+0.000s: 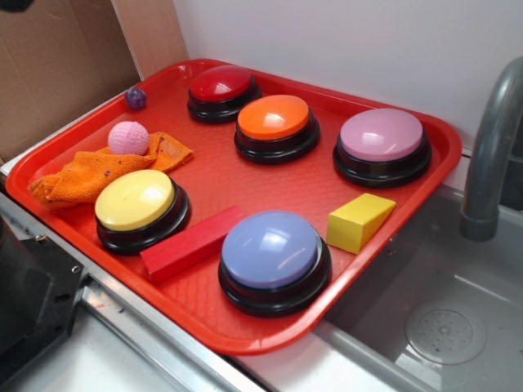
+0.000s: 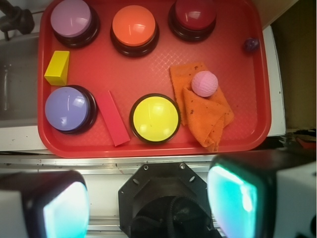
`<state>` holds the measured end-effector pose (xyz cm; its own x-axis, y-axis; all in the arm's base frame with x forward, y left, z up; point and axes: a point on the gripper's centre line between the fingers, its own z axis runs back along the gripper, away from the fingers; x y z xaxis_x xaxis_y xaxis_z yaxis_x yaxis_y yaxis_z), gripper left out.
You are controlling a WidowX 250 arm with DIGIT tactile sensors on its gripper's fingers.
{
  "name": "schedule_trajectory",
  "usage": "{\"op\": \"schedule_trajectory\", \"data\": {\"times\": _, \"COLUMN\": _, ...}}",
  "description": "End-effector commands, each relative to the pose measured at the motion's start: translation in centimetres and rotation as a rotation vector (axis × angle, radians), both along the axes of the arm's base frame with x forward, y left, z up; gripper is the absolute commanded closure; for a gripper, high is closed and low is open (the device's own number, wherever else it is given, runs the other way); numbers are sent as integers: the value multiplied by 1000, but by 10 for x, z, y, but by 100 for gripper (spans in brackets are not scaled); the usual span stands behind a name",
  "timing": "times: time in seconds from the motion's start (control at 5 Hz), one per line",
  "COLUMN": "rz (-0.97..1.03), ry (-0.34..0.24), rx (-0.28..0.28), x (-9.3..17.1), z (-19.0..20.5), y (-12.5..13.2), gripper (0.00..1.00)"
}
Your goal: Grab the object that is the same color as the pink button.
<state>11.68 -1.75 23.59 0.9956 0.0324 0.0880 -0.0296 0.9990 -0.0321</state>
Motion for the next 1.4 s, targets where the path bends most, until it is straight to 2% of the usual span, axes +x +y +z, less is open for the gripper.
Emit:
{"op": "schedule_trajectory", "data": {"times": 0.0, "rz": 0, "ry": 0, "rx": 0, "x": 0, "z": 0, "y": 0, "gripper": 0}}
{"op": "schedule_trajectory", "data": {"times": 0.4, "rz": 248, "ry": 65, "rx": -45, "x": 10, "z": -25, "y": 39, "gripper": 0}}
{"op": "schedule_trajectory", "data": {"times": 0.6, "rz": 403, "ry": 81, "rx": -26, "x": 21, "z": -45, "y": 60, "gripper": 0}}
{"op": "schedule_trajectory", "data": {"times": 0.8, "rz": 630, "ry": 38, "rx": 17, "x": 33, "z": -73, "y": 83, "gripper": 0}}
{"op": "schedule_trajectory", "data": {"times": 1.0, "rz": 752, "ry": 32, "rx": 67, "x": 47, "z": -102, "y": 99, "gripper": 0}}
{"op": "schedule_trajectory", "data": {"times": 1.2, "rz": 845, "ry": -12, "rx": 47, "x": 60, "z": -127, "y": 106, "gripper": 0}}
